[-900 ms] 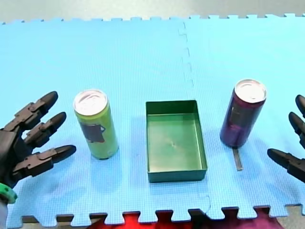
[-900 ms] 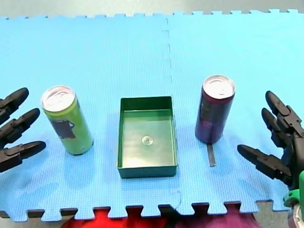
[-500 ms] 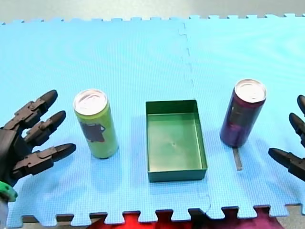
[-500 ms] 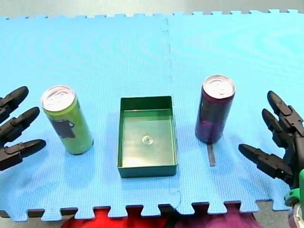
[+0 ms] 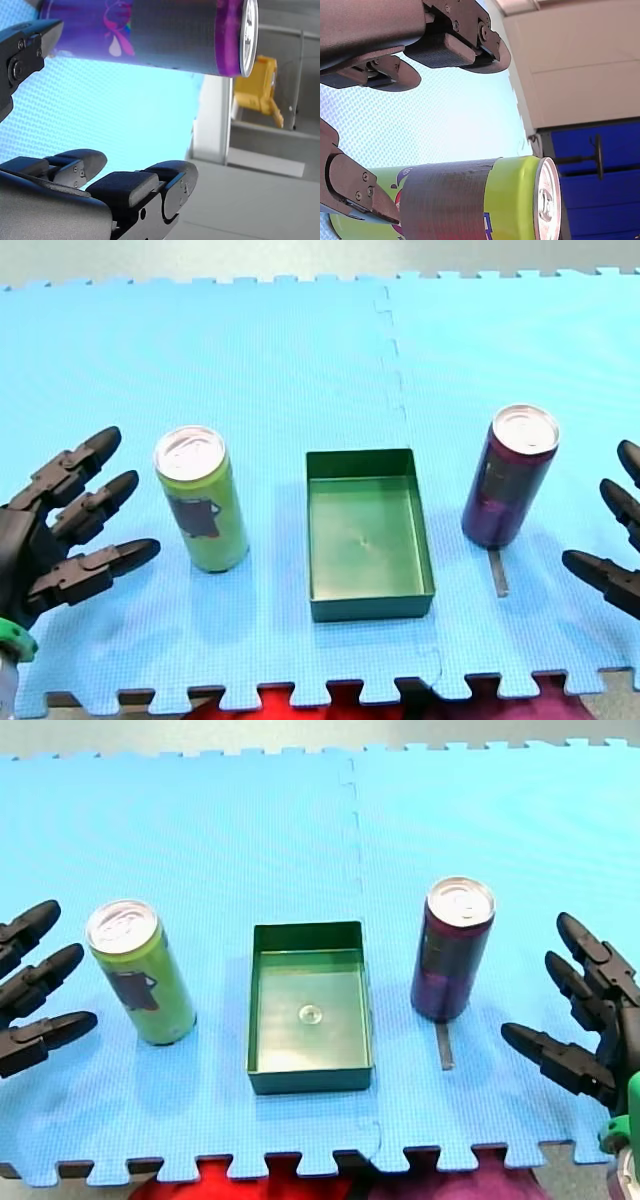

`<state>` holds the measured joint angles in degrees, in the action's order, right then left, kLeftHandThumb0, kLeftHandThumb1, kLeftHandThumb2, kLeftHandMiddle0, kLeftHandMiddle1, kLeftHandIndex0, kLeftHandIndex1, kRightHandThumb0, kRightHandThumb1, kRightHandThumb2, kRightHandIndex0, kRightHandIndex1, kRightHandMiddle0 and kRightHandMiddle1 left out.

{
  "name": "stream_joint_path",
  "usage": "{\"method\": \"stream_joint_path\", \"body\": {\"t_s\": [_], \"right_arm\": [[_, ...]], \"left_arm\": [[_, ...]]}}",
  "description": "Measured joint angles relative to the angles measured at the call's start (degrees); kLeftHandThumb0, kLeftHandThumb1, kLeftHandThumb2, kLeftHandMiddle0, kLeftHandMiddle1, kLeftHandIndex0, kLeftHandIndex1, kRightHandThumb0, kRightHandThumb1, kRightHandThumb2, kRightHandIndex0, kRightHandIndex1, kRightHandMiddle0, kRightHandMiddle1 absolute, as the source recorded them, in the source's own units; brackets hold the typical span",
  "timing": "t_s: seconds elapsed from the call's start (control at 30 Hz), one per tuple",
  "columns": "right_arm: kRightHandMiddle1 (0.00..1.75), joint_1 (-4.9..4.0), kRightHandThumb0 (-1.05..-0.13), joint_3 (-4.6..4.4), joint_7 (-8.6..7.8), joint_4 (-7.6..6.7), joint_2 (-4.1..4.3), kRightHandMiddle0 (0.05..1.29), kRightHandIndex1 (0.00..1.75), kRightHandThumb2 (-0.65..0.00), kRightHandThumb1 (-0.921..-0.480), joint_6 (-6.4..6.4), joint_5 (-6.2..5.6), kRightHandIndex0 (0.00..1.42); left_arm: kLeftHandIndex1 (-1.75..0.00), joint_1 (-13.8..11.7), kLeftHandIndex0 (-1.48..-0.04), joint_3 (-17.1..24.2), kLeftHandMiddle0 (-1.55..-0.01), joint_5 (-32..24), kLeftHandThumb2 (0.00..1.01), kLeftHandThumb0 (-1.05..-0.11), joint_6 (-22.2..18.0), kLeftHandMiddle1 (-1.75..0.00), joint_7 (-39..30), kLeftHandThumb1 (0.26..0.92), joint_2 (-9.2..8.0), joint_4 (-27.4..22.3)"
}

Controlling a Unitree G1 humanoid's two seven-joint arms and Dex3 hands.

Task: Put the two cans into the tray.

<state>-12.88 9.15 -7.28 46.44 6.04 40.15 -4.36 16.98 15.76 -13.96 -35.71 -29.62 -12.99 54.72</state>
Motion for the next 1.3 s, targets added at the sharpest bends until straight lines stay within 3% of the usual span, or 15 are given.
{"method": "stream_joint_path", "body": {"t_s": [0.27,0.4,0.63,0.97,1.3], "right_arm": [[0.01,-0.91,-0.591,-1.34,1.14,-1.6,-0.42,0.54,0.02,0.0,-0.595,-1.99,1.54,0.6],[0.01,-1.82,-0.61,-1.93,1.91,-1.61,-0.48,0.54,0.01,-0.001,-0.596,-3.17,2.65,0.6],[0.0,-3.8,-0.637,-3.01,2.38,-0.14,-0.47,0.54,0.01,-0.001,-0.598,-4.45,4.01,0.6],[0.0,-6.88,-0.685,-4.35,3.21,3.23,0.1,0.53,0.0,-0.002,-0.605,-4.96,6.13,0.6],[0.0,-9.01,-0.743,-5.35,5.23,4.47,0.44,0.52,0.0,-0.003,-0.616,-5.23,7.98,0.59]], "left_arm": [[-0.01,0.39,-0.46,0.05,-0.49,-0.02,0.0,-0.854,0.12,0.0,-0.04,0.631,0.05,0.37],[-0.01,0.46,-0.46,0.18,-0.49,-0.18,0.0,-0.851,0.18,0.0,-0.24,0.63,0.06,0.41],[0.0,0.48,-0.47,0.36,-0.49,-0.38,0.0,-0.849,0.19,0.0,-0.47,0.63,0.05,0.3],[0.0,-0.33,-0.47,0.34,-0.49,-0.4,0.0,-0.849,0.46,0.0,-0.36,0.633,0.05,-1.49],[0.0,-1.08,-0.47,0.3,-0.5,-0.37,0.0,-0.852,1.01,0.0,0.07,0.636,0.05,-2.66]]}}
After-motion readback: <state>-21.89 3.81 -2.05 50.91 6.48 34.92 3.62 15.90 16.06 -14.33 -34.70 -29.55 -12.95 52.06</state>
